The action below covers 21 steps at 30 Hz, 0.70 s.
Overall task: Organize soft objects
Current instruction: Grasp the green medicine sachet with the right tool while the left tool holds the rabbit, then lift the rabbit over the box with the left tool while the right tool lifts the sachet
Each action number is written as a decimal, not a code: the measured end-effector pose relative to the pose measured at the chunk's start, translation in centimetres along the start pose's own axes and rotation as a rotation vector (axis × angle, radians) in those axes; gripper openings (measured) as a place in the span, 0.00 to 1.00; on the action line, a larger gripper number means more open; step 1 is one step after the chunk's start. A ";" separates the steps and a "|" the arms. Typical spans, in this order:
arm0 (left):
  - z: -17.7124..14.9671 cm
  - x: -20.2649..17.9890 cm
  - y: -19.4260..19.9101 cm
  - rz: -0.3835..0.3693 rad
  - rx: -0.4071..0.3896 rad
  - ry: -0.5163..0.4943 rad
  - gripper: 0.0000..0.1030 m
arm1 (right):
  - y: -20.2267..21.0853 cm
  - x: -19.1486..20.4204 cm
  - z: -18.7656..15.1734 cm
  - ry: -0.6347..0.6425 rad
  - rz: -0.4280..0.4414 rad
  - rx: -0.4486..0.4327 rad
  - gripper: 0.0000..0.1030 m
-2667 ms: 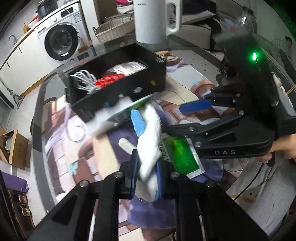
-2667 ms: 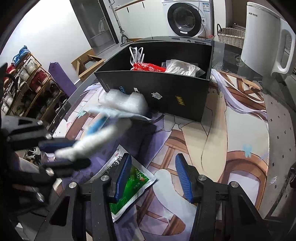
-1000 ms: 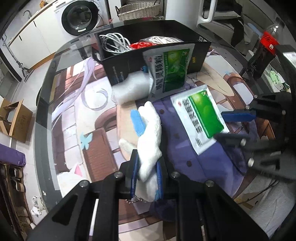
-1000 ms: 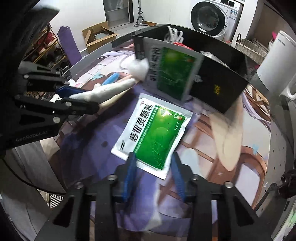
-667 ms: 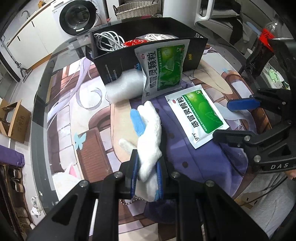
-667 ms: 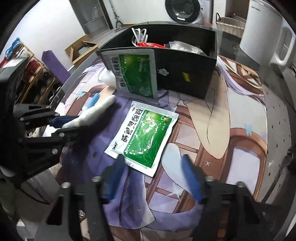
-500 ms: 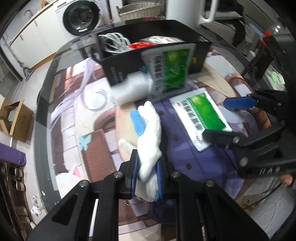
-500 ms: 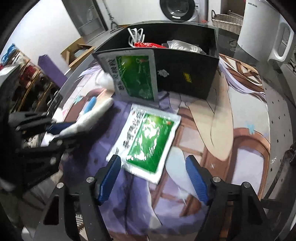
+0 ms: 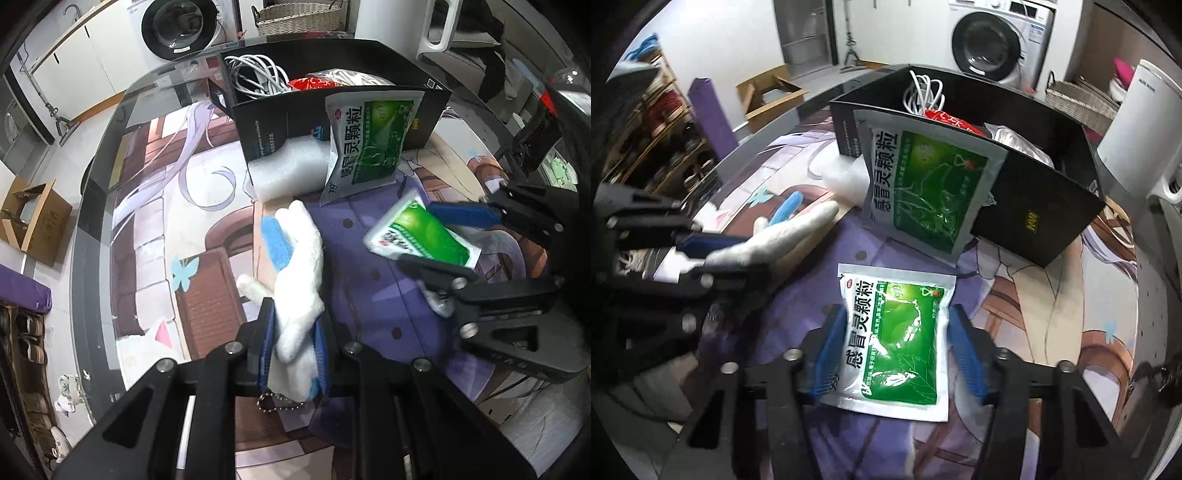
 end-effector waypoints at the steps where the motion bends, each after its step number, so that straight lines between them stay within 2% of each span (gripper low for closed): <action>1: 0.0 -0.1 -0.2 0.002 0.004 -0.001 0.22 | 0.2 -0.2 -0.3 0.006 0.003 0.002 0.41; 3: 0.0 -0.3 -0.3 0.004 0.005 -0.006 0.31 | 0.4 -0.5 -0.7 0.015 0.016 0.004 0.34; 5: 0.2 -0.4 -0.5 0.012 0.007 -0.008 0.32 | 0.8 -0.6 -1.7 0.017 0.028 0.000 0.31; 7: 0.3 -0.5 -0.5 0.018 0.005 -0.008 0.29 | 1.0 -0.7 -2.1 0.011 0.038 -0.004 0.29; 8: 0.4 -0.7 -0.5 0.024 0.005 -0.017 0.15 | 1.1 -1.0 -2.3 0.010 0.041 -0.006 0.29; 14: 0.2 -1.4 0.1 0.017 -0.014 -0.042 0.15 | 1.6 -1.5 -2.4 -0.005 0.049 -0.024 0.24; 21: 0.7 -2.1 2.9 0.002 -0.111 -0.054 0.15 | 3.7 -2.1 -1.9 -0.024 0.059 -0.094 0.23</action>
Point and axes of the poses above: each gripper's, at about its wrist camera, not at the fingertips, and y roughly against the way its jaws point, x to its left, z to its top, the point moved 9 cm from there along -y, roughly the way its jaws point, and after that the axes turned 9 degrees about x, right-handed, at the moved point
